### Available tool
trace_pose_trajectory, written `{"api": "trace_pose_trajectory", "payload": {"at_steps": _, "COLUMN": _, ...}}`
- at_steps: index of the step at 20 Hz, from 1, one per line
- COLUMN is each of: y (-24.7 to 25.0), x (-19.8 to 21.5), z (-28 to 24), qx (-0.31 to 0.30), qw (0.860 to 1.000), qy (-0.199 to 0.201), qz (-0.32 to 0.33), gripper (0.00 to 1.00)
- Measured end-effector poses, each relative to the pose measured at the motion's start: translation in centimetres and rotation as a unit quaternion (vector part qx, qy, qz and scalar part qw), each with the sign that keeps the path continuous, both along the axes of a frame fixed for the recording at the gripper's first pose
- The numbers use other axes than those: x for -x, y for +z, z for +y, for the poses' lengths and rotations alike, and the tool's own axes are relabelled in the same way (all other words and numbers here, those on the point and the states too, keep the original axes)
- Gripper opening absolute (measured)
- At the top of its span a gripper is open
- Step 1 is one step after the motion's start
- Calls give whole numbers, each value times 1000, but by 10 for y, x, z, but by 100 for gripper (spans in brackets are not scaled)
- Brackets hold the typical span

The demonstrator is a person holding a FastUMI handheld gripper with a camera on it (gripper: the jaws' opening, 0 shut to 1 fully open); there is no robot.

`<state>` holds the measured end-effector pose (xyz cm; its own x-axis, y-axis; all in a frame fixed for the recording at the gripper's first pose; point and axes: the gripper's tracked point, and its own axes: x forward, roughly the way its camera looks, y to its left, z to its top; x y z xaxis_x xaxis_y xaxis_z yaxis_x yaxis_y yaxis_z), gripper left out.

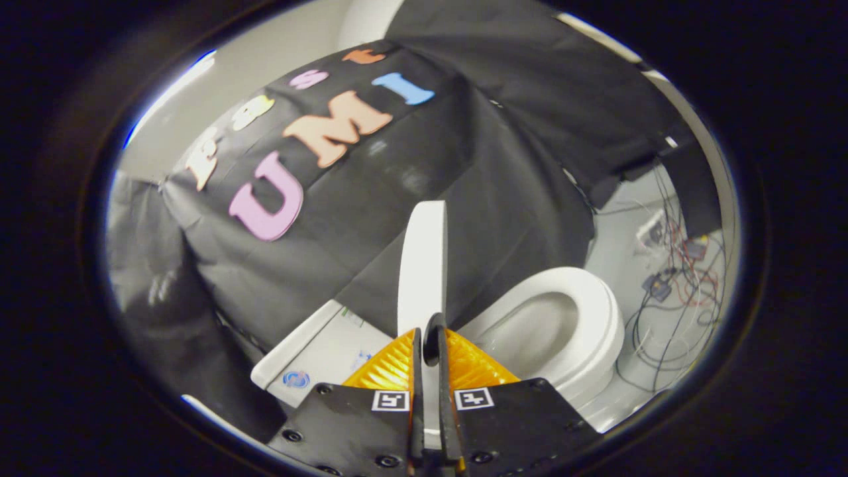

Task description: Open the toilet lid.

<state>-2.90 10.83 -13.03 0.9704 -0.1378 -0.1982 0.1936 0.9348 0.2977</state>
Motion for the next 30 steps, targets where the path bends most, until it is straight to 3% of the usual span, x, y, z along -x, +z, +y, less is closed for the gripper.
{"api": "trace_pose_trajectory", "payload": {"at_steps": 4, "y": 14, "x": -13, "z": 49, "qx": 83, "qw": 993, "qy": 76, "qz": 22, "gripper": 11}}
{"api": "trace_pose_trajectory", "payload": {"at_steps": 7, "y": 16, "x": -22, "z": 92, "qx": 138, "qw": 981, "qy": 135, "qz": 28, "gripper": 13}}
{"api": "trace_pose_trajectory", "payload": {"at_steps": 11, "y": 15, "x": -36, "z": 139, "qx": 170, "qw": 967, "qy": 188, "qz": 32, "gripper": 17}}
{"api": "trace_pose_trajectory", "payload": {"at_steps": 24, "y": -27, "x": -59, "z": 244, "qx": 186, "qw": 941, "qy": 275, "qz": 57, "gripper": 18}}
{"api": "trace_pose_trajectory", "payload": {"at_steps": 30, "y": -27, "x": -61, "z": 250, "qx": 200, "qw": 937, "qy": 280, "qz": 64, "gripper": 19}}
